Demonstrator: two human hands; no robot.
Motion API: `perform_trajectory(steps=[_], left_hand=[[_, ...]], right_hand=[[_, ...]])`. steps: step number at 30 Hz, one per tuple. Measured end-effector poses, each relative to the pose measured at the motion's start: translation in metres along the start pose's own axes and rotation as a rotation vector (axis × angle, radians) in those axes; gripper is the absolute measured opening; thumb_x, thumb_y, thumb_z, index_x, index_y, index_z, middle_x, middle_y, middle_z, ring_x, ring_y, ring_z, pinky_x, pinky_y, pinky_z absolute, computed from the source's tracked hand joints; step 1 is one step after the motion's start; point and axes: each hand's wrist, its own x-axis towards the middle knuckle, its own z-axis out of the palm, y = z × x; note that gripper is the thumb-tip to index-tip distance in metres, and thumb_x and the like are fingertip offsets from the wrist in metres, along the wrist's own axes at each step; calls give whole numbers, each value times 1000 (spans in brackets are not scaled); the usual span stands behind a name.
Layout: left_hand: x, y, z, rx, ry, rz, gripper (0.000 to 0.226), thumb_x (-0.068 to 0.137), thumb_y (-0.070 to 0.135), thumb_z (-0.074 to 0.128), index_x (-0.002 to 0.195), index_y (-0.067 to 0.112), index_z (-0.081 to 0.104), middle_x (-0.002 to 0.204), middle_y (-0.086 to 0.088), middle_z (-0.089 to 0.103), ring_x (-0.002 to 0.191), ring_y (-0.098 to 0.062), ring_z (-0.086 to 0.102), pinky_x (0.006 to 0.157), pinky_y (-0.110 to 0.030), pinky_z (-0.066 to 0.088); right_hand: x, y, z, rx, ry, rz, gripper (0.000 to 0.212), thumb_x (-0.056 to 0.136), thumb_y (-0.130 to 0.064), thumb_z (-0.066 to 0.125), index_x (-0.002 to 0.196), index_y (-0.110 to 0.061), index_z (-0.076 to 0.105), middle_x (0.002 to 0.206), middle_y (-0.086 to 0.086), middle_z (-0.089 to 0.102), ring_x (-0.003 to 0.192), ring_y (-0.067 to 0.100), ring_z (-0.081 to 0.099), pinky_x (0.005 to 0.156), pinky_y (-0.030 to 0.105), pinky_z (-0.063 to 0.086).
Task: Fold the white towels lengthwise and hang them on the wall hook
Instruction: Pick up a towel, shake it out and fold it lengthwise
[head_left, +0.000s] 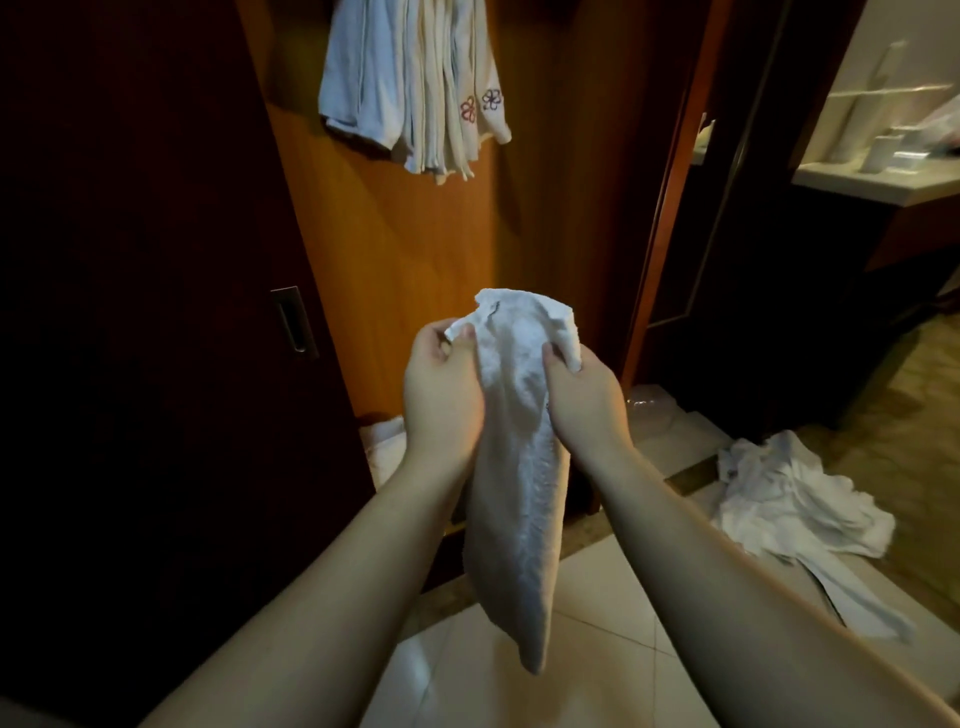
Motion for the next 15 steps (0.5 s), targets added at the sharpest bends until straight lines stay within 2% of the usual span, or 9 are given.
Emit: perform_trajectory(steps=[2,3,5,7,9,11,13,15], left_hand=[[-9,2,0,19,-70,23,13,102,33,51,106,29,63,95,18,72,87,-1,70,66,-17,54],[-13,2,-1,36,-107,33,13,102,34,52,107,30,63,97,17,72,90,-2,70,70,-21,57],[-18,3,-2,59,-165,40,11,102,34,53,108,32,62,100,17,71,93,-2,70,73,-23,58],[-21,5,-4,61,-181,38,9,102,31,54,106,32,61,98,21,70,91,1,70,70,-17,56],[-21,8,-4,48,-179,22,8,103,28,54,104,31,61,94,25,70,87,4,69,66,-12,53],[-20,12,-4,31,-183,-12,8,103,26,54,104,28,62,92,25,71,85,5,70,64,-11,53],[-17,14,-5,36,-185,-29,9,102,26,55,105,27,63,93,24,71,84,5,70,63,-10,52],[-16,15,-6,65,-195,-22,8,102,28,55,105,29,62,92,25,71,83,8,68,60,-8,51]], right_hand=[[-4,-5,2,88,-73,1,14,104,-34,49,97,-29,60,78,-18,59,65,-12,57,56,2,40],[-6,-6,3,70,-88,-34,14,104,-33,49,103,-28,62,79,-18,60,68,-15,57,57,2,41],[-12,-9,5,36,-113,-101,21,106,-37,45,102,-30,64,75,-13,64,73,-13,60,58,5,42],[-19,-15,5,137,-166,-68,28,104,-51,41,97,-39,65,84,-20,71,77,-11,64,58,3,43],[-23,-18,6,218,-235,-38,37,100,-61,38,94,-40,67,88,-22,72,78,-8,67,57,3,44],[-22,-20,5,266,-298,-17,43,94,-60,36,93,-32,69,85,-15,75,75,-1,69,60,9,47],[-23,-23,4,295,-334,-7,43,89,-53,37,91,-25,69,81,-7,74,74,6,68,67,22,48],[-25,-25,5,257,-355,-67,38,88,-51,38,94,-30,69,84,-8,73,77,7,67,71,29,47]])
